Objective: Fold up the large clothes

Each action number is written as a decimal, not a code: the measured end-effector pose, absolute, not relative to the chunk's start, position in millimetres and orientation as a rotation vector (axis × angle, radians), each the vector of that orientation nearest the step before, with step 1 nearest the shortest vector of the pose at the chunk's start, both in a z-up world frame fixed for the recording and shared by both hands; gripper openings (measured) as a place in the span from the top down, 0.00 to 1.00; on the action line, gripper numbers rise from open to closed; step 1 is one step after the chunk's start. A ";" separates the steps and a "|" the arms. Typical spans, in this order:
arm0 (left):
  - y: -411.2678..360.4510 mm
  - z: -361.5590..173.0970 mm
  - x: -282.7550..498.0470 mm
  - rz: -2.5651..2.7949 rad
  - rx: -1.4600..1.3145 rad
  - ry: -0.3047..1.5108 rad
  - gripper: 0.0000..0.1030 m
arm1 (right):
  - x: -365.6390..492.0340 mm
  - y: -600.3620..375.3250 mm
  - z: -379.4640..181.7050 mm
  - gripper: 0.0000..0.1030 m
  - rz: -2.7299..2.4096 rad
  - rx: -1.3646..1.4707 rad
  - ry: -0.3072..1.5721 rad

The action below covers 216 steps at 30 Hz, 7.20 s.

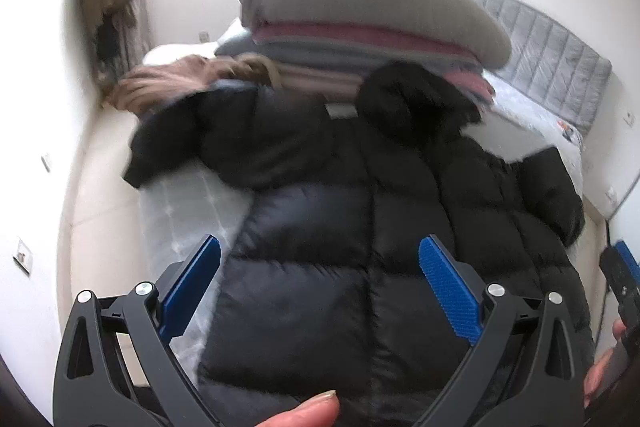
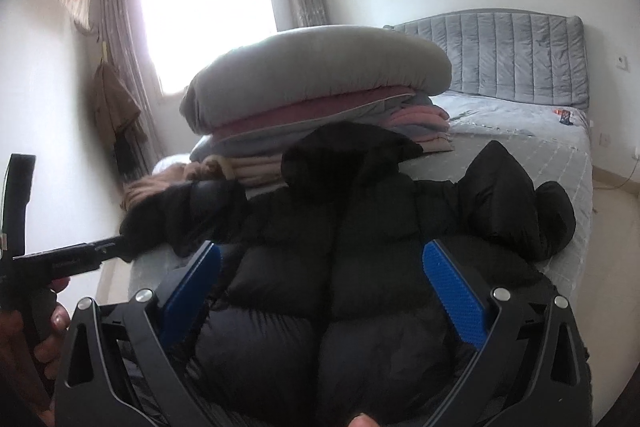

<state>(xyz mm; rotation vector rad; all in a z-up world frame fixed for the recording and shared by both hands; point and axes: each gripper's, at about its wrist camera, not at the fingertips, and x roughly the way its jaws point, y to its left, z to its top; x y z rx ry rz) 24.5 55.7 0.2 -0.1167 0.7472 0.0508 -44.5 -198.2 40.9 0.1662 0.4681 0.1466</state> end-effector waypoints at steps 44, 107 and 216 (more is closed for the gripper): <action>-0.1 -17.5 41.3 0.044 0.040 0.944 0.07 | -9.5 -199.0 17.9 0.05 -0.040 0.207 0.790; -2.7 -14.8 36.9 0.032 0.053 0.931 0.07 | -11.6 -198.0 22.5 0.05 -0.077 0.190 0.787; -34.2 -78.4 122.2 0.082 0.190 0.938 0.07 | 140.1 -652.6 -194.0 0.85 0.011 1.493 0.579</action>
